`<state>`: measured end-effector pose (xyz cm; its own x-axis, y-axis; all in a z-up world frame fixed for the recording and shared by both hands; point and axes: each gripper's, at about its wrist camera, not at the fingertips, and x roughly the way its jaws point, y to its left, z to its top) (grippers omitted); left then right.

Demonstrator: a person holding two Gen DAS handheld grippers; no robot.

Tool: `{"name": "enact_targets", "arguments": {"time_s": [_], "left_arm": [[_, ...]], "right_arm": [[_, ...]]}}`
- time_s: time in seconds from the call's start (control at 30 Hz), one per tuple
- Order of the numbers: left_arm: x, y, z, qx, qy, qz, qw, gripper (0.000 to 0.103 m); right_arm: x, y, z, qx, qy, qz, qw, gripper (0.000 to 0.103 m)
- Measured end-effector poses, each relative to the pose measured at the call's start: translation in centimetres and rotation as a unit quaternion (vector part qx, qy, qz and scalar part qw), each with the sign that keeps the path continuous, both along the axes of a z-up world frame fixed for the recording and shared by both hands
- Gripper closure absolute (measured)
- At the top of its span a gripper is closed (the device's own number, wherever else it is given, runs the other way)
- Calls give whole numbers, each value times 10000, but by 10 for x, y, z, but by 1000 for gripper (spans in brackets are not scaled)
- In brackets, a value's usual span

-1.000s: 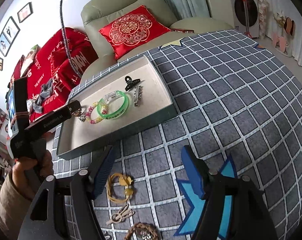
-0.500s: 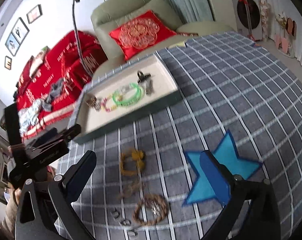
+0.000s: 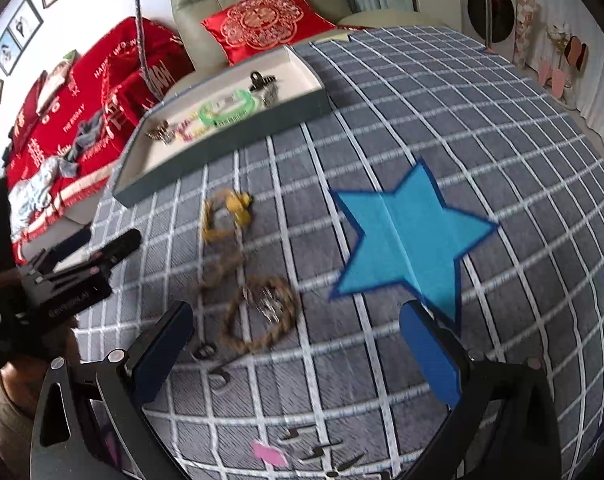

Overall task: Organize jewelry
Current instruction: 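Move both tools back over the remaining jewelry on the tablecloth, then grasp the yellow beaded hair tie with the left tool while the right tool grasps the silver heart charm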

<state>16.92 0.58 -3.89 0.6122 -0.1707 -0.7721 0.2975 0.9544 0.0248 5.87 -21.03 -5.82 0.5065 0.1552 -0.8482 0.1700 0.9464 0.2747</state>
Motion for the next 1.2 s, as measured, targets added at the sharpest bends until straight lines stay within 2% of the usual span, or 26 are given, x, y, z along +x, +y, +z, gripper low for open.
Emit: {"name": "enact_targets", "arguments": {"time_s": [0.23,0.47,0.8,1.07,1.17,1.2], "left_arm": [[-3,1,-5,13,121,-1,9999,0],[0,-11,-6,2,188,-190,9996,0],[19,-36,-9,64,284,-558,9980,0],[29,-57,-12,89,292,-803,9963,0],[32,-65,-15,130,358,-876,9954,3],[33,-68,-17,149,383,-897,9951,3]], "right_arm": [[-8,6,-8,-357,134,111,9992,0],[-4,22,-2,-678,-75,453,9966,3],[5,37,-1,-818,-274,975,9915,53],[11,43,-2,-776,-421,1271,9880,59],[14,48,-5,-845,-414,1378,9860,68],[15,49,-7,-844,-388,1405,9857,74]]}}
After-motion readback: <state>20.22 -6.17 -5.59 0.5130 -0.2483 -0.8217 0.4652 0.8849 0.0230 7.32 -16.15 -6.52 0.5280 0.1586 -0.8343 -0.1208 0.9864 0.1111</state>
